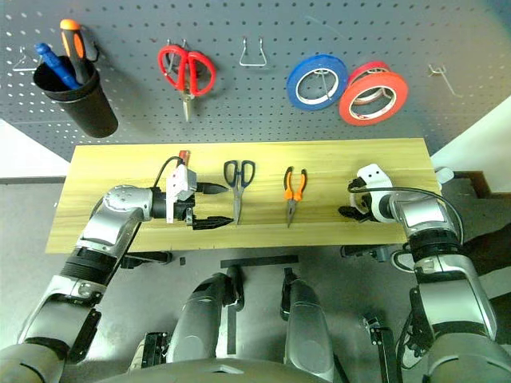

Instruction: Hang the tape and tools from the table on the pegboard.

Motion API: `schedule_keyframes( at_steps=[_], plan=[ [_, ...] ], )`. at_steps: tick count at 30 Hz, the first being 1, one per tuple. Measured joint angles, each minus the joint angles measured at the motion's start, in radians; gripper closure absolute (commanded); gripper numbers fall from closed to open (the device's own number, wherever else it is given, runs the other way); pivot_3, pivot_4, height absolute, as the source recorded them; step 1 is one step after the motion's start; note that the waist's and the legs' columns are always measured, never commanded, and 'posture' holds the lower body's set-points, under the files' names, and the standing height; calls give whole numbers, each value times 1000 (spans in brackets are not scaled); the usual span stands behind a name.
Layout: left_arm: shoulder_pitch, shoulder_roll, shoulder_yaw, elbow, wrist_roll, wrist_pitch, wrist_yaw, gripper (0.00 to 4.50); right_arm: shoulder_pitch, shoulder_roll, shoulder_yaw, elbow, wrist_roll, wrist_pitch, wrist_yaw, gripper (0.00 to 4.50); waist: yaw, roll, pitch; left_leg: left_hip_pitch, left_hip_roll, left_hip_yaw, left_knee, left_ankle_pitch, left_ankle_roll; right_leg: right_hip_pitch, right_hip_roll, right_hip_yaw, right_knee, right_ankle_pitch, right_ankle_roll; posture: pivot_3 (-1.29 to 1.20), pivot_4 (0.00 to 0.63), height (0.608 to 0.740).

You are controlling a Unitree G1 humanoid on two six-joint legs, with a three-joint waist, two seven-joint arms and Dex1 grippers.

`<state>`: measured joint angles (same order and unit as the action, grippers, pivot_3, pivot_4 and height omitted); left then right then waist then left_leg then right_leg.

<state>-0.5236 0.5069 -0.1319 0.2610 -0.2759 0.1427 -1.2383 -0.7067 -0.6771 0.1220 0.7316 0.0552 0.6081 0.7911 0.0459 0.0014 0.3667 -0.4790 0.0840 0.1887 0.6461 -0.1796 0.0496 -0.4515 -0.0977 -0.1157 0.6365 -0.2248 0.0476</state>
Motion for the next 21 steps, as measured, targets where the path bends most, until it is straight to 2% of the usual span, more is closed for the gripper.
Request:
schedule_keyframes(
  at_steps=[2,5,16,17,21],
  plan=[
    [3,12,1,-17,-4,2,-8,78,-18,4,6,29,-16,-12,7,0,3,0,0,0,-1,0,0,0,0,0,-1,0,-1,0,0,222,437,732],
    [10,25,0,-30,-4,2,-23,0,-47,5,21,65,-42,-11,23,651,3,0,0,0,-1,0,0,0,0,0,-1,0,-1,0,0,233,423,732],
    [18,34,0,-40,-3,1,-34,0,-82,6,35,100,-104,44,53,4325,19,-1,0,-1,0,0,-3,0,0,-2,0,1,-3,0,0,221,398,732],
    [18,34,0,-40,-3,1,-36,0,-83,7,34,101,-107,47,52,4454,19,-1,0,-1,0,0,-3,0,0,-2,0,1,-3,0,0,213,392,732],
    [17,37,0,-38,-4,-1,-50,0,-86,8,26,90,-110,84,51,4454,20,-1,-1,-1,0,1,-4,0,0,-3,0,1,-3,0,0,181,356,732]
  ],
)
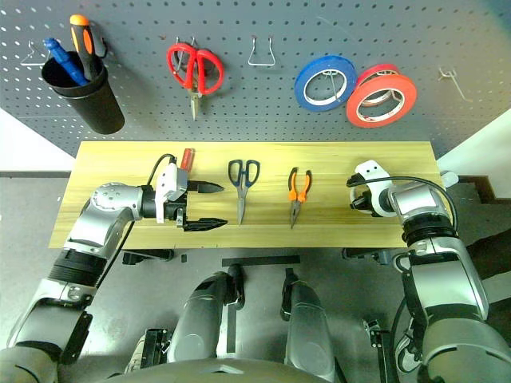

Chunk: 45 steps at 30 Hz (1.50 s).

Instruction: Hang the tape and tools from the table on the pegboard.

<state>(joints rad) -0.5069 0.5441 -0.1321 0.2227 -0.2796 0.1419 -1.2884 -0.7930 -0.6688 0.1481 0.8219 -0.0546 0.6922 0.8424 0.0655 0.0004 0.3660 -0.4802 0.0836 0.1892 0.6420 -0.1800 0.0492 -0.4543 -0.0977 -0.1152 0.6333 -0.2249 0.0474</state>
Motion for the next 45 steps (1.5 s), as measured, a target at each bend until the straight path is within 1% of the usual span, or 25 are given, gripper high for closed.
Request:
schedule_keyframes(
  at_steps=[2,3,4,5,6,8,10,12,13,17,18,22,24,27,32,35,38,41,42,45],
  plan=[
    [-7,1,-1,5,0,0,-12,0,19,-3,-12,-37,4,25,0,4454,1,0,0,-1,0,0,-1,0,0,-1,0,0,-1,0,0,164,326,732],
    [-13,1,-1,6,-1,0,-18,0,41,-8,-21,-77,11,46,1,4454,2,0,-2,-4,0,0,-1,0,-1,-3,0,-1,-1,0,0,164,326,732],
    [-20,2,0,6,-8,3,-25,0,69,-14,-31,-125,22,76,2,4454,2,0,-4,-7,0,0,-1,2,-3,-5,0,-1,-1,0,0,150,301,732],
    [-24,2,0,4,-16,8,-32,0,96,-22,-39,-172,31,104,7,4454,2,1,-8,-11,0,0,-1,3,-5,-5,0,-1,-1,1,1,145,291,732],
    [-29,3,0,-1,-23,17,-44,0,133,-31,-52,-238,44,144,9,4454,1,1,-11,-16,0,0,1,4,-6,-9,0,-2,-1,3,4,136,276,732],
    [-29,9,-1,-29,-50,44,-75,0,219,-54,-92,-393,81,240,9,4454,1,2,-11,-19,-1,1,2,5,-5,-11,0,-4,-1,4,6,117,236,732],
    [-30,26,-3,-47,-61,47,-110,0,304,-78,-140,-551,119,331,0,4454,0,3,-22,-25,-1,1,4,6,-4,-15,1,-6,-1,5,8,106,210,732],
    [-39,34,-4,-46,-61,46,-130,0,352,-95,-199,-677,155,402,-14,4454,-2,7,-36,-29,-1,1,6,6,-4,-18,3,-5,-1,6,10,96,198,732],
    [-48,32,-4,-45,-61,45,-134,0,364,-97,-232,-732,171,435,-24,4454,-3,7,-42,-29,-1,1,6,5,-6,-18,3,-5,-1,7,11,86,182,732],
    [-94,4,3,-22,-80,40,-136,0,394,-108,-340,-916,211,519,-88,4454,-3,7,-72,-30,-1,1,7,4,-4,-18,3,-6,-4,10,9,59,159,732],
    [-99,-2,7,-16,-83,32,-135,0,394,-110,-367,-944,218,532,-104,4454,-4,7,-78,-30,-1,1,7,2,-2,-18,3,-6,-4,11,9,52,156,732],
    [-119,-35,21,55,-80,-40,-119,0,366,-110,-502,-1014,235,563,-183,4454,-6,6,-104,-31,-1,3,7,2,-2,-18,2,-5,-6,12,7,23,137,732],
    [-144,-57,30,99,-78,-72,-103,0,353,-113,-536,-1029,234,523,-219,4454,-10,6,-113,-31,-1,3,7,2,-2,-18,2,-6,-6,13,7,17,130,732],
    [-178,-78,32,150,-74,-115,-100,0,341,-117,-554,-1036,234,460,-251,4454,-25,7,-122,-31,-2,2,8,5,-2,-17,2,-6,-5,14,9,9,118,732],
    [-218,-118,31,239,-46,-183,-75,0,307,-158,-537,-995,220,321,-294,4454,-52,7,-139,-30,-5,2,9,9,1,-15,3,-6,-4,16,12,2,92,732],
    [-235,-138,32,296,-34,-216,-60,0,259,-175,-496,-891,204,214,-308,4454,-63,5,-145,-25,-5,2,10,9,1,-11,4,-6,-4,16,12,6,84,732],
    [-248,-154,35,316,-34,-236,-54,0,200,-175,-464,-766,193,120,-315,4454,-79,6,-153,-25,-4,2,10,7,7,-11,4,-6,-4,19,10,16,75,732],
    [-253,-154,43,327,-34,-239,-45,0,124,-175,-419,-609,186,30,-300,4454,-87,7,-162,-21,-5,2,10,9,9,-8,4,-5,-3,20,10,28,72,732],
    [-253,-152,46,327,-34,-239,-43,0,98,-173,-398,-552,184,-5,-293,4454,-88,7,-163,-17,-4,2,10,9,9,-6,5,-4,-3,21,9,37,71,732],
    [-252,-142,51,325,-34,-237,-37,0,49,-153,-358,-448,176,-77,-283,4454,-89,7,-168,-16,-3,2,9,9,9,-5,6,-3,-3,22,7,51,70,732]
  ],
)
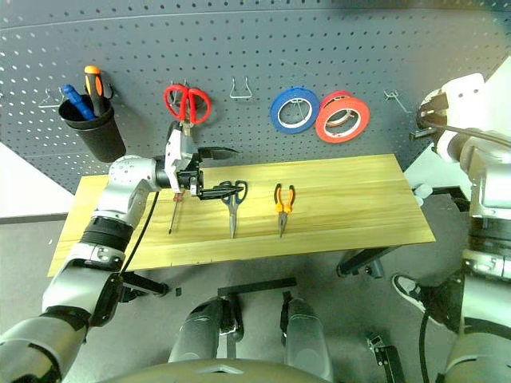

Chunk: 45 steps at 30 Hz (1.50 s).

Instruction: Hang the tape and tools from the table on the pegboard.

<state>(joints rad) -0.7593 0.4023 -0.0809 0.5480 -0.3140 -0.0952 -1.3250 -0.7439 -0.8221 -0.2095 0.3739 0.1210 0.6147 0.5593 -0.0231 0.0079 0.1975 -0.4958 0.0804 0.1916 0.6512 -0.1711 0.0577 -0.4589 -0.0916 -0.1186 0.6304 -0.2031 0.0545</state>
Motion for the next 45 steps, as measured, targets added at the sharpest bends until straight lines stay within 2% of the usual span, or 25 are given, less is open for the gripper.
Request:
schedule_keyframes(
  at_steps=[7,14,20,24,26,27,32,33,36,38,40,43,45],
  plan=[
    [16,32,21,-28,0,24,22,0,-145,72,80,282,-24,-161,13,4454,8,7,-8,0,2,0,0,5,-1,-1,2,1,1,3,-2,98,61,732],
    [45,52,27,-78,0,49,50,0,-336,119,100,679,-81,-382,-44,4454,11,8,-10,0,2,2,-1,11,-5,-1,3,1,1,7,-2,132,54,732],
    [61,65,27,-100,0,65,64,0,-411,144,81,847,-84,-467,-79,4454,10,10,-17,1,2,4,-1,12,-6,-1,4,2,2,8,-2,150,53,732],
    [84,75,27,-116,0,68,69,0,-431,158,62,884,-77,-491,-81,3396,13,12,-25,2,2,5,-1,13,-7,-1,4,3,3,8,-2,152,56,732],
    [87,77,27,-118,0,69,70,0,-431,166,62,887,-78,-498,-75,2669,13,12,-26,2,2,5,-1,13,-7,-1,4,3,3,8,-3,149,56,732],
    [87,78,27,-119,0,70,71,0,-431,170,62,889,-78,-500,-70,2458,13,12,-26,2,2,4,-1,13,-7,-1,4,3,3,9,-4,147,55,732],
    [92,78,27,-128,0,80,79,0,-430,163,70,887,-89,-500,-38,848,14,13,-28,2,2,3,-1,13,-7,-1,4,3,3,11,-6,146,52,732],
    [93,78,27,-129,0,83,80,0,-422,153,75,873,-93,-496,-15,617,14,13,-28,2,2,3,-1,13,-7,-1,3,3,3,12,-7,145,52,732],
    [97,79,26,-132,0,87,84,0,-363,125,83,768,-89,-461,69,617,15,14,-32,2,2,3,-2,13,-6,-1,4,3,3,12,-7,134,54,732],
    [99,81,27,-137,0,89,86,0,-215,98,83,478,-30,-333,181,617,19,15,-34,3,3,1,-1,11,-4,-2,4,4,4,12,-7,125,58,732],
    [101,80,26,-142,0,89,86,0,-95,93,70,227,29,-196,209,617,19,15,-34,3,2,0,0,11,-4,-2,4,4,4,12,-7,117,61,732],
    [110,74,25,-144,0,89,90,0,55,108,34,-127,139,43,193,617,16,15,-35,3,3,0,0,11,-4,-2,4,5,5,12,-9,100,69,732],
    [124,70,25,-144,1,90,100,0,112,138,17,-285,193,148,164,617,13,14,-37,5,3,-1,-1,11,-4,-1,5,5,5,13,-11,94,74,732]
  ],
)
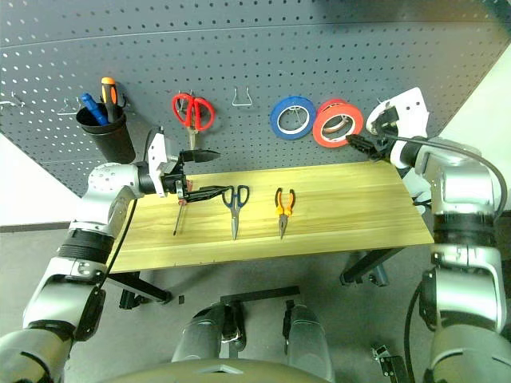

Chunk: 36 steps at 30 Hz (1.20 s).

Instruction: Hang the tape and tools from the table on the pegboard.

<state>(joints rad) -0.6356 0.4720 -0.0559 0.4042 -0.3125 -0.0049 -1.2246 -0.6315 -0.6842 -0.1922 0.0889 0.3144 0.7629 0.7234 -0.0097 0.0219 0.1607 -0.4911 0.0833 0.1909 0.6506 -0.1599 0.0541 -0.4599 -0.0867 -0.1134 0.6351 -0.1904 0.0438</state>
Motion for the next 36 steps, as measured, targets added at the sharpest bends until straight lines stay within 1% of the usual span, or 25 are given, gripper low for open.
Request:
schedule_keyframes(
  at_steps=[2,4,5,6,7,8,9,10,11,12,13,14,15,16,18,20,22,24,26,29,31,34,36],
  plan=[
    [13,-5,-1,5,17,-6,25,0,60,53,0,-113,34,56,-38,617,0,-5,-6,2,2,0,-3,0,0,1,1,0,-2,2,-3,91,77,732],
    [34,-3,-1,16,37,-17,43,0,96,107,25,-145,49,82,-64,617,0,-5,-12,0,5,1,-9,0,-1,2,4,0,-6,7,-6,91,83,732],
    [53,1,-2,24,47,-25,48,0,107,131,43,-144,53,102,-78,617,3,-5,-15,1,7,8,-19,1,-2,0,2,3,4,7,-8,94,85,732],
    [66,3,-3,32,52,-25,49,0,111,139,59,-142,53,115,-84,617,12,-8,-16,8,8,25,-26,3,-4,-3,-4,1,32,-12,-24,98,87,732],
    [89,8,-3,39,58,-24,50,0,109,151,76,-131,52,129,-93,617,24,-12,-17,18,7,40,-31,5,-6,2,-6,4,68,-54,-24,101,89,732],
    [105,17,-2,50,64,-24,51,0,104,160,96,-115,50,139,-102,617,28,-22,-16,30,-2,49,-31,7,-8,-2,-13,16,83,-80,-19,105,95,732],
    [118,23,-1,56,66,-25,55,0,102,165,107,-101,50,145,-108,617,31,-19,-17,33,-8,35,-19,9,-12,-1,-21,10,84,-85,-21,117,104,732],
    [121,29,-1,65,76,-26,65,0,92,174,111,-79,48,151,-118,617,33,-17,-17,33,-25,-8,-9,11,-21,2,-21,2,83,-86,-24,123,111,732],
    [121,33,-1,71,88,-31,81,0,72,187,111,-55,45,162,-131,617,29,-16,-17,31,-36,-38,3,9,-23,4,-19,-4,82,-86,-25,131,123,732],
    [123,33,-2,88,109,-38,110,0,35,208,112,-4,40,189,-157,617,22,-12,-15,31,-38,-59,0,3,-19,19,-19,-20,75,-85,-24,136,130,732],
    [124,31,-2,97,121,-41,134,0,12,221,115,37,34,205,-177,617,17,-12,-15,34,-35,-63,-3,1,-19,27,-17,-28,64,-82,-22,146,145,732],
    [124,29,-2,99,128,-42,157,0,-12,230,118,75,23,218,-197,617,17,-11,-14,33,-31,-67,-9,1,-18,33,-9,-32,45,-74,-20,151,151,732],
    [124,28,-1,103,132,-41,180,0,-36,241,117,113,17,226,-217,262,19,-11,-14,32,-31,-67,-15,1,-18,34,-7,-33,33,-66,-19,157,166,732],
    [124,25,-1,103,137,-38,199,0,-54,250,117,144,10,230,-237,22,23,-12,-14,31,-33,-65,-20,1,-18,35,-7,-32,26,-58,-17,160,175,732],
    [124,24,0,103,140,-20,224,0,-74,273,111,202,4,234,-265,22,27,-14,-12,29,-33,-61,-19,1,-17,34,-8,-31,27,-56,-20,163,186,732],
    [126,24,0,97,140,0,237,0,-85,285,110,242,4,239,-285,22,36,-17,-6,27,-34,-58,-20,0,-15,32,-8,-29,27,-55,-16,172,240,732],
    [133,28,1,55,140,39,249,0,-124,301,99,296,3,262,-308,22,45,-19,20,28,-33,-57,-20,0,-14,31,-9,-27,27,-55,-16,175,262,732],
    [148,27,-3,18,140,71,252,0,-152,330,96,337,4,285,-327,22,48,-21,37,29,-32,-56,-19,0,-14,31,-8,-27,27,-55,-17,179,294,732],
    [162,30,-9,-20,140,103,247,0,-176,358,95,372,5,305,-347,22,49,-21,59,28,-32,-56,-20,0,-14,30,-8,-26,27,-56,-19,185,333,732],
    [173,41,-10,-88,128,174,233,0,-209,398,75,432,5,339,-394,22,53,-21,98,28,-32,-56,-20,0,-15,29,-9,-26,28,-56,-20,192,364,732],
    [170,49,-10,-108,128,204,228,0,-231,415,60,482,4,343,-423,22,55,-21,120,27,-32,-56,-20,0,-15,29,-9,-26,28,-56,-20,202,398,732],
    [156,54,-11,-115,129,238,227,0,-265,428,32,544,1,335,-466,22,54,-21,150,23,-32,-55,-20,0,-14,25,-10,-26,28,-55,-17,214,423,732],
    [141,54,-13,-115,131,247,231,0,-288,431,17,596,-7,310,-500,22,55,-22,167,17,-32,-55,-20,2,-12,19,-9,-26,28,-53,-14,221,436,732]
  ],
)
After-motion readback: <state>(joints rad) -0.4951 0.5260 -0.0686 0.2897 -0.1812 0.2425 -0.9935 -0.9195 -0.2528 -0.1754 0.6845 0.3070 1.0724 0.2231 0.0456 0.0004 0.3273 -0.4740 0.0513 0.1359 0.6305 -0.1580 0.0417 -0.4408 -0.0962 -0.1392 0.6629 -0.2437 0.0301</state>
